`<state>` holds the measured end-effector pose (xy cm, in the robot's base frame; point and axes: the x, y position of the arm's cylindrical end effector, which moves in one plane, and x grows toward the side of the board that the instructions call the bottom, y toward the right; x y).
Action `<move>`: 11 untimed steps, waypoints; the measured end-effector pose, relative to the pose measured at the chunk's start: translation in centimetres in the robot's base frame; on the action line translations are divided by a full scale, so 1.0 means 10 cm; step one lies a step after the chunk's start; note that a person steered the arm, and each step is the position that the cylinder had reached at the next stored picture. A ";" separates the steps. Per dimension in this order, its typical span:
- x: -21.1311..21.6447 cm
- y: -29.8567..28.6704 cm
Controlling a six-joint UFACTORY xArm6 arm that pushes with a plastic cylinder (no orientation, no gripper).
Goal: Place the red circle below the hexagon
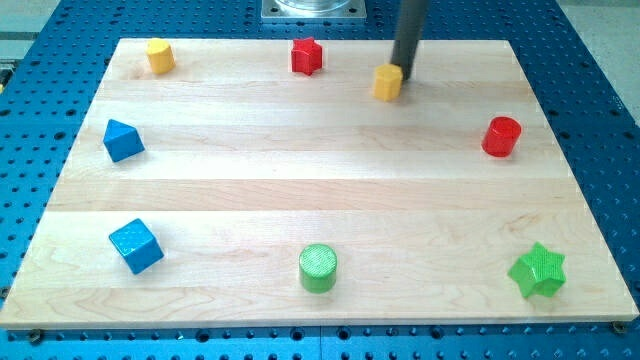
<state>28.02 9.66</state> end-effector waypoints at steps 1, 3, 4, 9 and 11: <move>0.33 -0.38; 0.40 1.19; 0.54 2.08; 1.32 1.05; 1.14 1.05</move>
<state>39.39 20.19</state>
